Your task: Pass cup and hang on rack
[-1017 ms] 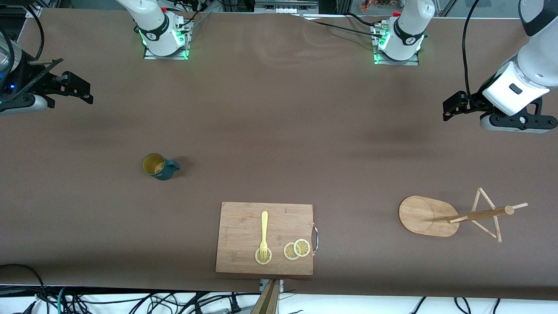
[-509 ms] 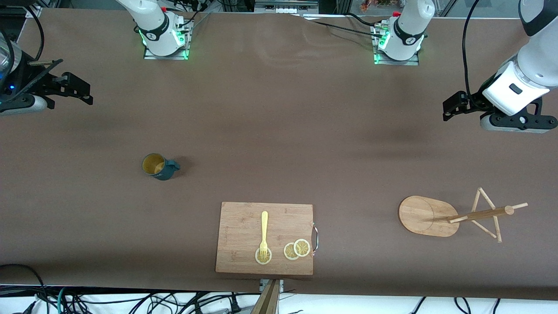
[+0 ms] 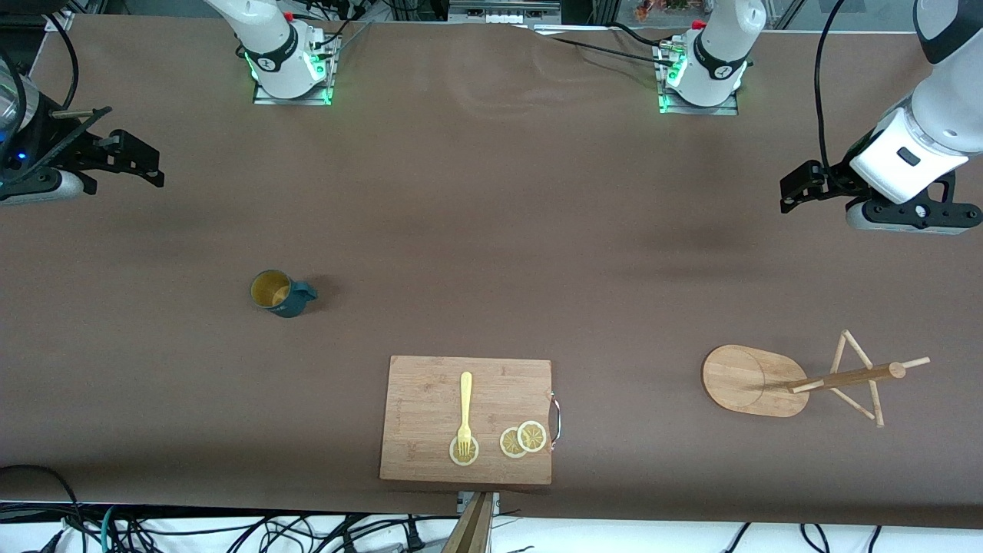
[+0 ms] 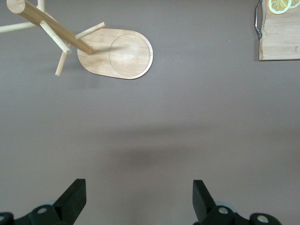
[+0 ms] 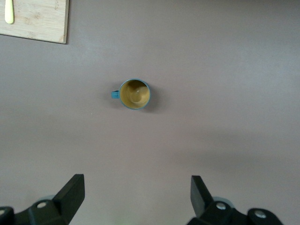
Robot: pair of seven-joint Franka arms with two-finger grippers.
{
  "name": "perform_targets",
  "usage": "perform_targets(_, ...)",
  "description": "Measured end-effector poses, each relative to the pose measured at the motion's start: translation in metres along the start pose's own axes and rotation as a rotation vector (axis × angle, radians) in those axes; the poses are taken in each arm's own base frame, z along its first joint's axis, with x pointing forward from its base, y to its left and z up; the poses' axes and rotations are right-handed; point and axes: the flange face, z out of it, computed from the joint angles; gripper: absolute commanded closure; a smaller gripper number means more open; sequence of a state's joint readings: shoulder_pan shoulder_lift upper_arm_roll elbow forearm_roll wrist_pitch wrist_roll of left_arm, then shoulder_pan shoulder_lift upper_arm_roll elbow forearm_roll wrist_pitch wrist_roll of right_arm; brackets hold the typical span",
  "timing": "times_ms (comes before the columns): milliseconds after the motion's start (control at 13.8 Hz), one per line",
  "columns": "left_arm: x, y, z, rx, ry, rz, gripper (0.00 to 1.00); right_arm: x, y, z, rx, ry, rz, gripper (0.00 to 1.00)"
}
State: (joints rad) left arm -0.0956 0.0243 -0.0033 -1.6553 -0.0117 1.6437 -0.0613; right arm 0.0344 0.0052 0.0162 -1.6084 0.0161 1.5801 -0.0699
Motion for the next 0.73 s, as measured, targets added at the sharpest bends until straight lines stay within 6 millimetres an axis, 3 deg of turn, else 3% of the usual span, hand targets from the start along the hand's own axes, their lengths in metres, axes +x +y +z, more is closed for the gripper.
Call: perform_targets(727,0.0000,0.0000,0.0000,0.000,0.000,0.000,0.00,0.0032,-0.0005,0.0004,0.000,0.015,-0.001,0.00)
